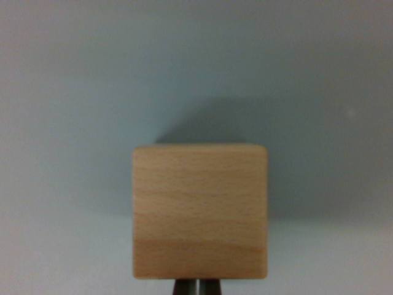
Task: Push wooden cube
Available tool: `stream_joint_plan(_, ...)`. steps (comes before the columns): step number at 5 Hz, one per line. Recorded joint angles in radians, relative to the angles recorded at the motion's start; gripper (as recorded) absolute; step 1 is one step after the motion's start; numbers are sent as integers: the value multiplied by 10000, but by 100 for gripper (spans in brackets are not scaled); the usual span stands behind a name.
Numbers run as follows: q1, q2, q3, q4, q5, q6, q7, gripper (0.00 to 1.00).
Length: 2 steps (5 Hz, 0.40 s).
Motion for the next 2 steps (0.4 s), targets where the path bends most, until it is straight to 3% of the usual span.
stream_joint_plan(1,-24,317,-38,454,-41,138,-33,100)
stream_joint_plan(2,-24,317,-38,454,-41,138,-33,100)
